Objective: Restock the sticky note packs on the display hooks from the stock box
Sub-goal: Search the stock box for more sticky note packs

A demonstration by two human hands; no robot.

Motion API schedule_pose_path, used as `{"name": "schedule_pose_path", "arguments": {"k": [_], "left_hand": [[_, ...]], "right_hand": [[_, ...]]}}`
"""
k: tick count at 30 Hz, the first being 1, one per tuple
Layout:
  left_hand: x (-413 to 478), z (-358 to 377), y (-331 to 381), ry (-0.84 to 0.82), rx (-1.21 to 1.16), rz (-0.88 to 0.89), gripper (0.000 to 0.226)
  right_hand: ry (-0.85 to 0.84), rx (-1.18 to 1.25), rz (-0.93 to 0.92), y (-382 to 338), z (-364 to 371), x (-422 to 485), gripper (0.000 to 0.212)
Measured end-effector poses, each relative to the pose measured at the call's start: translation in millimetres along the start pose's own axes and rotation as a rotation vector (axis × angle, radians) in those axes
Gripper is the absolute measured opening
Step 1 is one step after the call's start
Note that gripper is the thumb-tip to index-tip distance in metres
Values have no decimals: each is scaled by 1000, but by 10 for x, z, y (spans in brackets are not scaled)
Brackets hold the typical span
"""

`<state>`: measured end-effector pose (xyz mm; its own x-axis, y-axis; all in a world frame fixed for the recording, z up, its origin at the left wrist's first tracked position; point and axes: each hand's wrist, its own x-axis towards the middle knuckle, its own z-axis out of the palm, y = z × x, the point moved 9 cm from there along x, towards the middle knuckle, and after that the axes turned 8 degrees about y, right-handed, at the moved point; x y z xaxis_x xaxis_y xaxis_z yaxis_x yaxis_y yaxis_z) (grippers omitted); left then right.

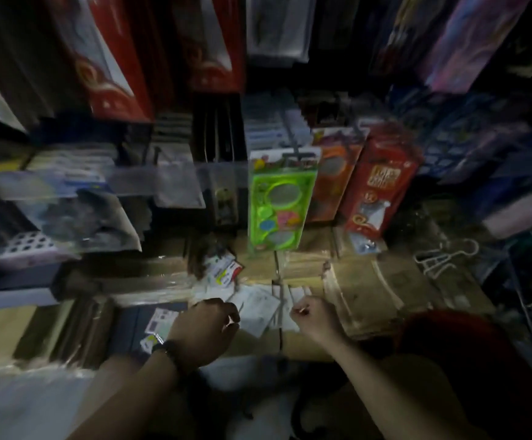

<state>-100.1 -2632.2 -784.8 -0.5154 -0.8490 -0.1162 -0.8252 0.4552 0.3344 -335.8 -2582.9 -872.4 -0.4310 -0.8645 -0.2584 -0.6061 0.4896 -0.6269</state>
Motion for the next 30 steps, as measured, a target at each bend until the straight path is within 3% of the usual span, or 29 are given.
{"name": "schedule_pose_path", "arguments": {"k": [4,8,12,17,20,25,30], "left_hand": [[144,503,-199,-71,-105,-105,22],[150,853,-188,-174,-125,-88,23],[205,983,-269,-237,-193,-147,23],[307,983,-371,-238,-202,-189,25],[297,1064,-401,-271,-206,-219,25],[276,1174,-389,-298,-204,-235,41],[268,1213,-388,-290,-185,-217,32]], "right_hand": [[-79,-50,66,195,598,350,14],[-42,-119,110,242,990,706,50],[-93,-345,78,172,1253,948,87],[-153,-412,115,189,1427,983,116],[-125,-391,124,185,1485,997,122],[-73,-343,159,138,1507,1074,112],[-46,-389,174,158,1515,1102,111]]}}
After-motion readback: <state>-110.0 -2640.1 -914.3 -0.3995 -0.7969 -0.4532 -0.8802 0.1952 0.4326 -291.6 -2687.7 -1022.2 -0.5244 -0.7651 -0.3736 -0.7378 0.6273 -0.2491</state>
